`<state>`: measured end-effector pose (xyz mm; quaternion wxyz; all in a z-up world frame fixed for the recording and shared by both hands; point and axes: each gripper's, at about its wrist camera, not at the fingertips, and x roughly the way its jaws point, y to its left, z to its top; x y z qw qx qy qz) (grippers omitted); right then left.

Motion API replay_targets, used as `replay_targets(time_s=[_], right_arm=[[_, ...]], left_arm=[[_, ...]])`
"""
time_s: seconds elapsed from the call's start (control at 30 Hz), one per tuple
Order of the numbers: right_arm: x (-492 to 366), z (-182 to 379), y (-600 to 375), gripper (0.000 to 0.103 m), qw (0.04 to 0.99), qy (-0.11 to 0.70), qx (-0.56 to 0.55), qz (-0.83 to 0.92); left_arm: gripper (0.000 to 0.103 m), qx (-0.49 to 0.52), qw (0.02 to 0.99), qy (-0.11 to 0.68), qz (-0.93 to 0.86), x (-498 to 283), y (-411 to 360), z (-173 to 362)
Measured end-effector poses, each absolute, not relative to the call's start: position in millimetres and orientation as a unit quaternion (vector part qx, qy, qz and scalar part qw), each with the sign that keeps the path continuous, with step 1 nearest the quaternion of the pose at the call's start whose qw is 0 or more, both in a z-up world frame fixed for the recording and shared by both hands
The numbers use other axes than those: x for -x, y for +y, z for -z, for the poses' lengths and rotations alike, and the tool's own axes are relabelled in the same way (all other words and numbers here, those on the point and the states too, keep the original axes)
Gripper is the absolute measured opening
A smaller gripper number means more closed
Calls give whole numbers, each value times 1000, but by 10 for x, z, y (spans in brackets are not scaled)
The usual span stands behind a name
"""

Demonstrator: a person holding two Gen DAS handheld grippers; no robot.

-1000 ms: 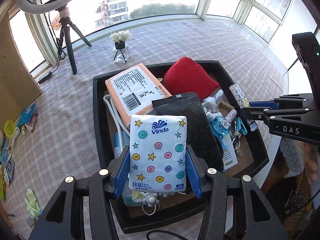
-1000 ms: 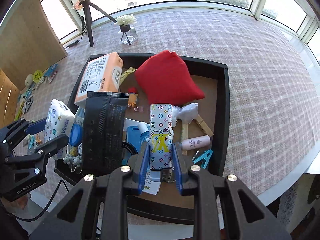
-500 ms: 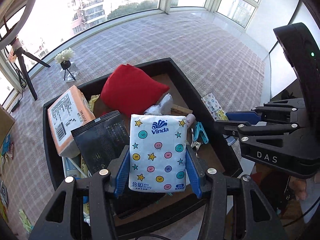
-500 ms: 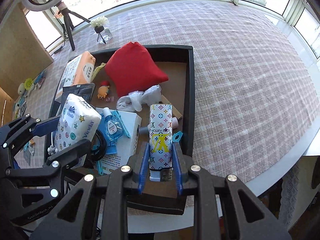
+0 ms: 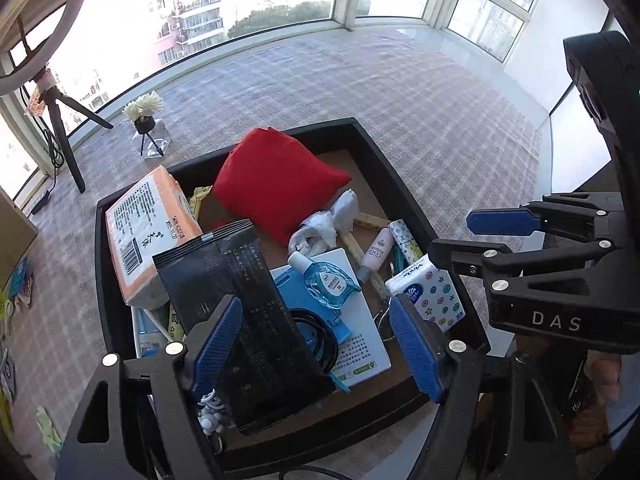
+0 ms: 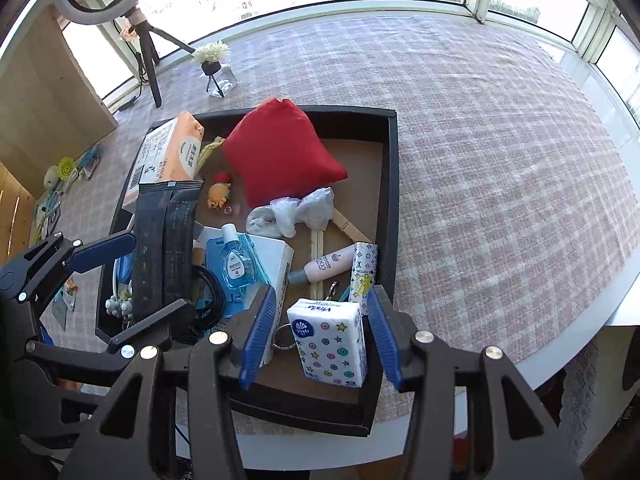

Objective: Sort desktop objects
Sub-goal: 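Carry both items to the tray and open both grippers to drop them, then move both grippers back to the table over the grey tube and wrapper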

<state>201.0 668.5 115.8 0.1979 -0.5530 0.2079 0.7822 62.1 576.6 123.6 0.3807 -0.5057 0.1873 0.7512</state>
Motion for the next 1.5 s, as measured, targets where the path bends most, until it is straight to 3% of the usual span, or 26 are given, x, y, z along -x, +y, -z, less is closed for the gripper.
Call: replay_targets(time_s=[0.43,1.07,1.33,1.5], right_arm=[[-1350,-1228,5958,47,133,163,561,-800],[-46,-1062,3868,47,-32,68,594,-801],[274,-738,3035,47,-91,25,620,-779],[348,-485,2646,55,-109,-13,634,-766]], left_arm=[[74,519,298,142,-789,-176,4668,-1187],[73,560,108,59,-820,292,1666,-796],[73,572,99,70,-811,427,859,-567],[74,579,124,132,-795,474,610,-349]])
